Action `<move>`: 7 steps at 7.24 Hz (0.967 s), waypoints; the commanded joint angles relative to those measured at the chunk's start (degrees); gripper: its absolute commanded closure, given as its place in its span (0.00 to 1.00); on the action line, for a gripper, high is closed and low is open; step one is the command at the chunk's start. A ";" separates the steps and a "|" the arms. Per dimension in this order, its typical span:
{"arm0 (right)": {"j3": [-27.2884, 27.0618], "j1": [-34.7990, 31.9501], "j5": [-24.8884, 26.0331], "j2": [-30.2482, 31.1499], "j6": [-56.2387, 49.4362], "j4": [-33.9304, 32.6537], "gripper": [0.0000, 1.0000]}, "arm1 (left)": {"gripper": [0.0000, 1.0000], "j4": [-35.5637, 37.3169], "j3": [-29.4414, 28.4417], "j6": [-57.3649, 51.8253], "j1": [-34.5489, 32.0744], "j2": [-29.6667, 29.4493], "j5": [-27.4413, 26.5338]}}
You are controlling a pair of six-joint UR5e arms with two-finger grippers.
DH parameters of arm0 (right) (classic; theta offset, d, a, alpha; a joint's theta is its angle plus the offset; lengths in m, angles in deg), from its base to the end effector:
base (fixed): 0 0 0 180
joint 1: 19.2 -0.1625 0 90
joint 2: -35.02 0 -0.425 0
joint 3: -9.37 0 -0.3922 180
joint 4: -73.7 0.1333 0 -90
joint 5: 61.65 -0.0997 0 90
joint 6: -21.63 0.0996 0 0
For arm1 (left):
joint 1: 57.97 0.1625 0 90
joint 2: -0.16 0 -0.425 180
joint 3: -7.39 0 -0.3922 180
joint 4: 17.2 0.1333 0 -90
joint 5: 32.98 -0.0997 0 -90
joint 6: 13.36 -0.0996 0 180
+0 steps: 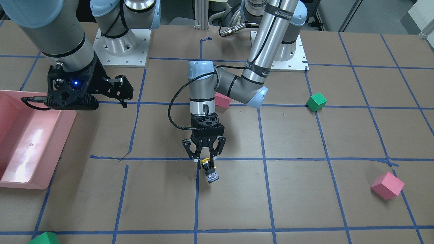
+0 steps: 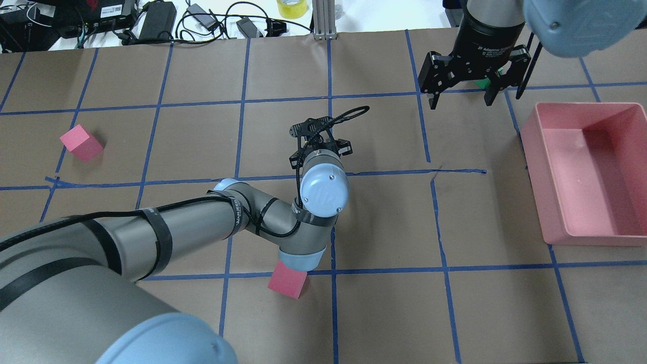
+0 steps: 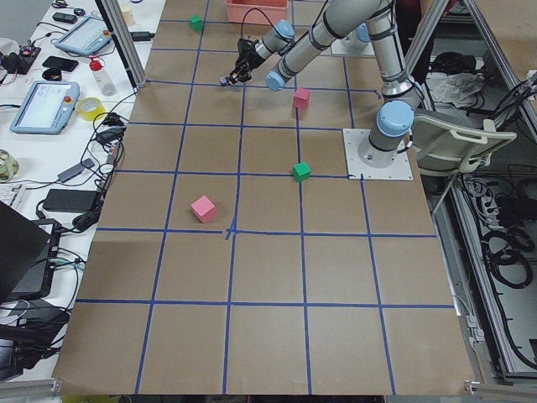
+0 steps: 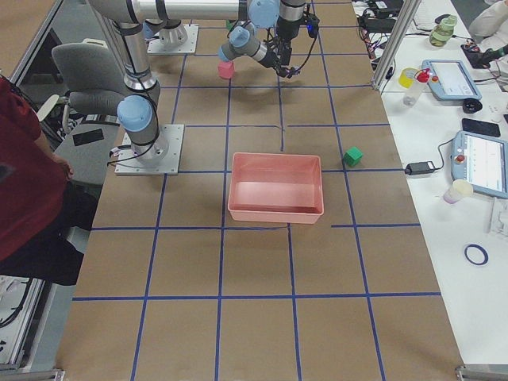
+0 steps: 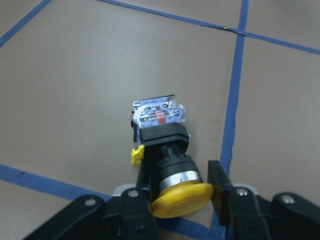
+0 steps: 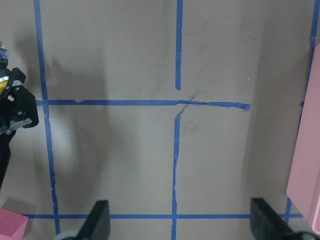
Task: Align button upright
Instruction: 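Grasp the button body with the left gripper and lift it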
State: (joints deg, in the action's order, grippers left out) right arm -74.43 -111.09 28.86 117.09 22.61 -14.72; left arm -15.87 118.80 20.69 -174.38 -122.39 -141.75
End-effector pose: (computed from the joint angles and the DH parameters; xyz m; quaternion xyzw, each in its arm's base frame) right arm 0.1503 -0.5398 0.4664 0.0081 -0.9995 -0.0288 0.0052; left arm -0.3557 -0.4887 0.1892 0.1144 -0.9291 0.3509 0.0257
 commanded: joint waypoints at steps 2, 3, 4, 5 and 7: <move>-0.05 0.40 0.20 -0.16 -0.10 -0.61 0.00 | 0.72 -26.71 -4.85 4.60 6.01 7.05 17.94; -0.05 0.40 0.11 -0.24 -0.10 -0.70 0.00 | 0.72 -38.21 -10.28 5.93 6.19 7.06 21.90; -0.05 0.40 0.19 -0.51 -1.84 -0.70 0.00 | 0.72 -46.51 -13.90 6.29 7.41 6.98 25.59; -0.13 0.49 0.54 -0.77 -7.51 -2.70 0.00 | 0.72 -50.68 -15.15 6.21 8.90 6.37 31.20; -1.27 0.66 3.52 -1.91 -8.36 -4.65 0.00 | 0.71 -55.43 -16.22 5.06 10.84 4.53 37.63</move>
State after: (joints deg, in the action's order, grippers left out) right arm -74.84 -110.56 30.91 115.67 15.17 -18.39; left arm -67.25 103.53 26.17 -164.78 -116.74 -108.68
